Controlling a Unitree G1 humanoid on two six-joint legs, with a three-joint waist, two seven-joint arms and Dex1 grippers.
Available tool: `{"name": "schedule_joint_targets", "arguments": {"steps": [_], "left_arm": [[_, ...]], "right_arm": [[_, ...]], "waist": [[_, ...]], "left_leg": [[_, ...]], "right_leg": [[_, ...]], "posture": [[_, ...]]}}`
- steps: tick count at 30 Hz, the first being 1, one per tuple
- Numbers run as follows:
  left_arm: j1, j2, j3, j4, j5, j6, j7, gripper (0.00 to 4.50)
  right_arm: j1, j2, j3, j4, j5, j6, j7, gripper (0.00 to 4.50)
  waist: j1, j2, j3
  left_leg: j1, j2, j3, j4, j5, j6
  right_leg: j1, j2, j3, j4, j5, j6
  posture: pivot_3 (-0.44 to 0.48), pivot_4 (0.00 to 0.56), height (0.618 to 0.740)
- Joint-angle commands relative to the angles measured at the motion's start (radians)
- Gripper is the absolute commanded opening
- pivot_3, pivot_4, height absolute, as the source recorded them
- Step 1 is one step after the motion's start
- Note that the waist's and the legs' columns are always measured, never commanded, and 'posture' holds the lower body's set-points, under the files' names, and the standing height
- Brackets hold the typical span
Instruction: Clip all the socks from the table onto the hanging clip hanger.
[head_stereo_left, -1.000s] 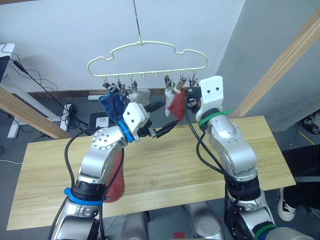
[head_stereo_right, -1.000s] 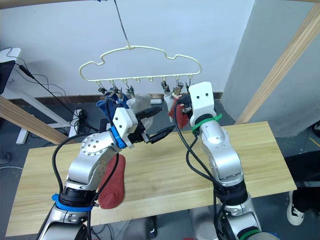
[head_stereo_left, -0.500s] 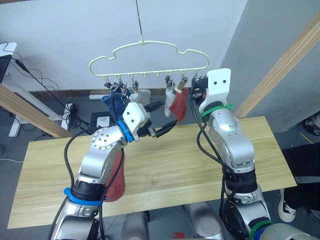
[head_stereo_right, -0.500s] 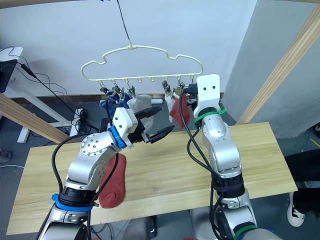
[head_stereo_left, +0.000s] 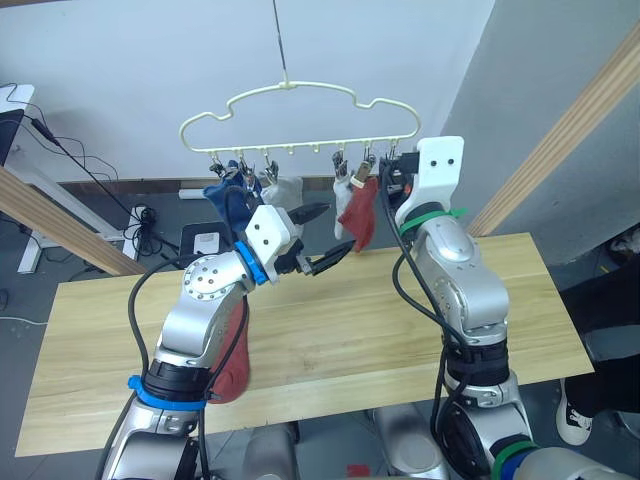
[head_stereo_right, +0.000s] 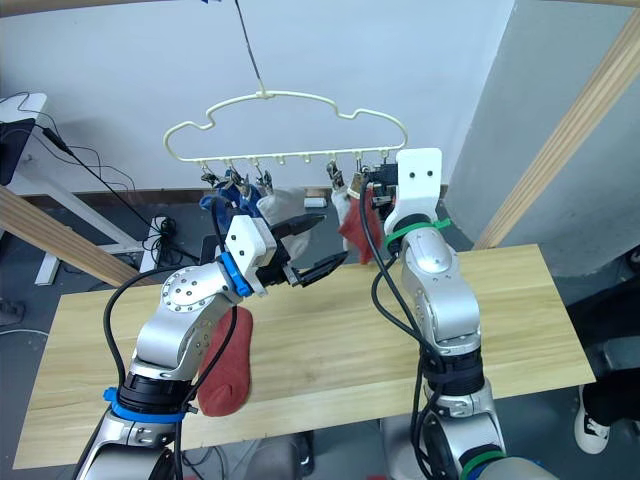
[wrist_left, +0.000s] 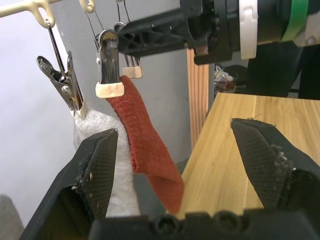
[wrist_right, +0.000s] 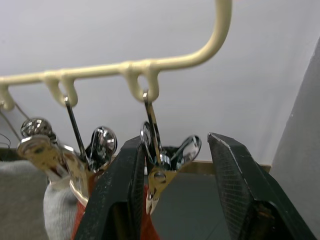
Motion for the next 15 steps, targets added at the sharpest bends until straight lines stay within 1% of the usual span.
{"name": "schedule_joint_targets", "arguments": {"steps": [1, 15], "left_arm": [[0.0, -0.002, -0.002, -0.017, 0.0, -0.019, -0.004, 3.99], [0.003, -0.004, -0.005, -0.007, 0.006, -0.025, -0.007, 3.99]], "right_arm": [[-0.015, 0.011, -0.008, -0.043, 0.022, -0.015, 0.005, 2.03], [-0.016, 0.021, -0.015, -0.043, 0.046, -0.006, -0.004, 2.03]], "waist": [[0.0, 0.0, 0.0], [0.0, 0.0, 0.0]], "left_leg": [[0.0, 0.0, 0.0, 0.0, 0.0, 0.0], [0.0, 0.0, 0.0, 0.0, 0.0, 0.0]], "right_leg": [[0.0, 0.0, 0.0, 0.0, 0.0, 0.0], [0.0, 0.0, 0.0, 0.0, 0.0, 0.0]], "posture": [[-0.247, 0.275, 0.74], [-0.247, 0.275, 0.74]]}}
